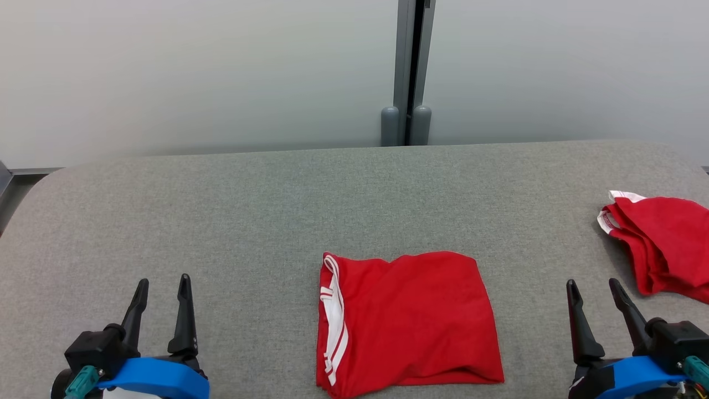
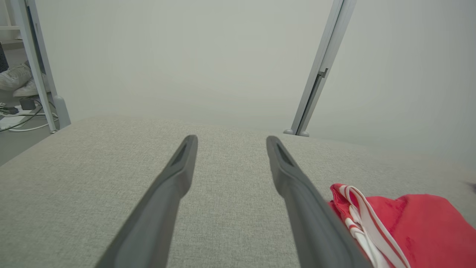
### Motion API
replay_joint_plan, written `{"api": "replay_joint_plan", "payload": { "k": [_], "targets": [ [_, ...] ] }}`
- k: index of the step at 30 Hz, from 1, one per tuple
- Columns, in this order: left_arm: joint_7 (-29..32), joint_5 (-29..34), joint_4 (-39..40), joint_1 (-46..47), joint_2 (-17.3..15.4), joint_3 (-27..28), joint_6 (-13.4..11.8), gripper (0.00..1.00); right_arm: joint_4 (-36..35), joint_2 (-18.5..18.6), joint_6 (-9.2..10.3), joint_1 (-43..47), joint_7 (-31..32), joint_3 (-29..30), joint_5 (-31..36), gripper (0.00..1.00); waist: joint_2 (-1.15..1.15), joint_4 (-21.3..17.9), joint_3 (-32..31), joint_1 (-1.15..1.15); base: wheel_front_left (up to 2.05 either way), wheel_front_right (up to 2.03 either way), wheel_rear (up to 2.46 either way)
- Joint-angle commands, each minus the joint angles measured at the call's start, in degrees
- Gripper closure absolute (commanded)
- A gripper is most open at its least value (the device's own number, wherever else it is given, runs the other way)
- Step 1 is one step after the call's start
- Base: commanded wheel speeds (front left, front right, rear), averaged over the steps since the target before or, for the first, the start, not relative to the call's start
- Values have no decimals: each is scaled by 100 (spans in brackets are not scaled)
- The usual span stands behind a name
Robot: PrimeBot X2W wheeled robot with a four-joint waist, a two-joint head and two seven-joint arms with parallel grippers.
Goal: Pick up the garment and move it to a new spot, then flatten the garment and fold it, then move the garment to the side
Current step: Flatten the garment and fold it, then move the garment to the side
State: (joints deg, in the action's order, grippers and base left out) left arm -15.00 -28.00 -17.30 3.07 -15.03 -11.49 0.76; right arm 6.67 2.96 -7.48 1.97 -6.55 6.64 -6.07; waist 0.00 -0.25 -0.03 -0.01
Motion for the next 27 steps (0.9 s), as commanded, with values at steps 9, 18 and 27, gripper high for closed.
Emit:
{"api": "replay_joint_plan", "payload": {
  "k": [9,18,27],
  "targets": [
    [209,302,184,292,239,-589,231,0,-2,-7,-3,-8,56,-132,-141,0,0,-4,56,1,0,0,0],
    [635,580,-440,991,904,-2080,611,100,71,-4,-3,-206,-8,-295,-178,0,0,-166,268,1,0,0,0],
    [901,246,-1472,1552,1092,-2712,679,100,182,-4,-3,-363,-113,-365,-201,0,0,-370,520,1,0,0,0]
  ]
}}
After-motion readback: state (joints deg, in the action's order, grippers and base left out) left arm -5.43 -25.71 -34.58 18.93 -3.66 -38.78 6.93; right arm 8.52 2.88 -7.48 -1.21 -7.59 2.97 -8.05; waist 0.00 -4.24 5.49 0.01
